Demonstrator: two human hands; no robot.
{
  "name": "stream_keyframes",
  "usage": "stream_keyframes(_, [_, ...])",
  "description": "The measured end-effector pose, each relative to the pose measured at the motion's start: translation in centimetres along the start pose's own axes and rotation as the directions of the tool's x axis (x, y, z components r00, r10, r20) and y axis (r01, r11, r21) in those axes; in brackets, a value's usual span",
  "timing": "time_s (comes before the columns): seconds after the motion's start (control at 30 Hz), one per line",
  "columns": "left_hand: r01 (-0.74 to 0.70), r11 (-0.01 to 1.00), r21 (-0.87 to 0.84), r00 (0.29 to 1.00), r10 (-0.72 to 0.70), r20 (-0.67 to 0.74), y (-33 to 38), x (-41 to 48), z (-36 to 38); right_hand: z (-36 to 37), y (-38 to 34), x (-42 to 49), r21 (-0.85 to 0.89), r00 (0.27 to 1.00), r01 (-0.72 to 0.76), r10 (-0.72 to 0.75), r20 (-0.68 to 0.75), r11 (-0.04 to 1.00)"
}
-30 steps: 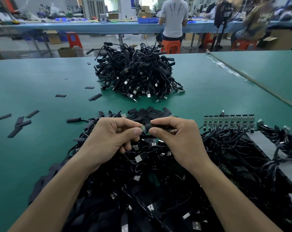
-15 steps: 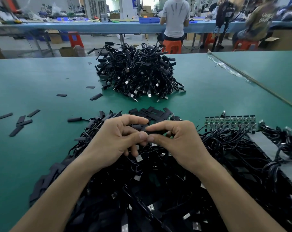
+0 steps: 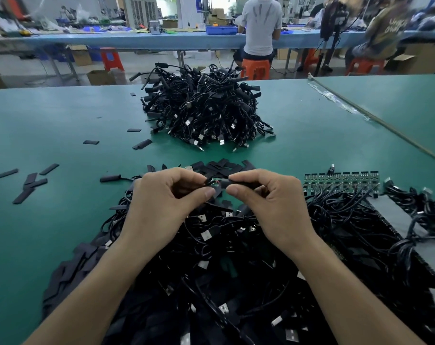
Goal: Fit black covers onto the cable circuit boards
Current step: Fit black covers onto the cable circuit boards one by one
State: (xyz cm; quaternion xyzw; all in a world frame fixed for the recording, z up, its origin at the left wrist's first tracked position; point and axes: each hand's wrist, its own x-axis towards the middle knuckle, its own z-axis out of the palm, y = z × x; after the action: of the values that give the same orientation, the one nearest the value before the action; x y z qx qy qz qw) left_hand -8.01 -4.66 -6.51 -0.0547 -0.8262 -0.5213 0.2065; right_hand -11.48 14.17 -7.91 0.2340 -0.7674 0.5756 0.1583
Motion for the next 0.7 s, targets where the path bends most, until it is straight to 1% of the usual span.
stream_keyframes(0.1, [0.009, 0.999, 0.038, 1.000, -0.009, -0.005, 0.06, -0.05, 0.14, 0.07, 0.32, -0.09, -0.033, 1.000, 0.002, -0.002, -0.001, 0.999])
stream_keyframes(0.27, [0.017, 0.998, 0.067, 0.999, -0.019, 0.035, -0.11, -0.23, 0.28, 0.09, 0.44, -0.21, -0.123, 0.997, 0.066, -0.061, 0.042, 0.990])
stream_keyframes(0.37, [0.012, 0.998, 0.062, 0.999, -0.014, 0.045, -0.13, -0.17, 0.22, 0.14, 0.55, -0.20, -0.143, 0.996, 0.090, -0.087, 0.024, 0.986])
stream_keyframes(0.53, [0.023, 1.000, -0.013, 0.993, -0.021, 0.119, 0.00, 0.11, -0.11, 0.15, 0.50, -0.20, -0.091, 0.995, 0.090, -0.093, -0.029, 0.992])
stream_keyframes(0.63, [0.091, 0.989, -0.121, 0.985, -0.072, 0.156, -0.10, 0.27, -0.38, 0.14, 0.46, -0.18, -0.070, 0.995, 0.100, -0.101, -0.012, 0.993])
stream_keyframes(0.7, [0.113, 0.985, -0.134, 0.981, -0.090, 0.171, -0.25, 0.30, -0.51, 0.12, 0.42, -0.16, -0.094, 0.991, 0.132, -0.132, 0.010, 0.987])
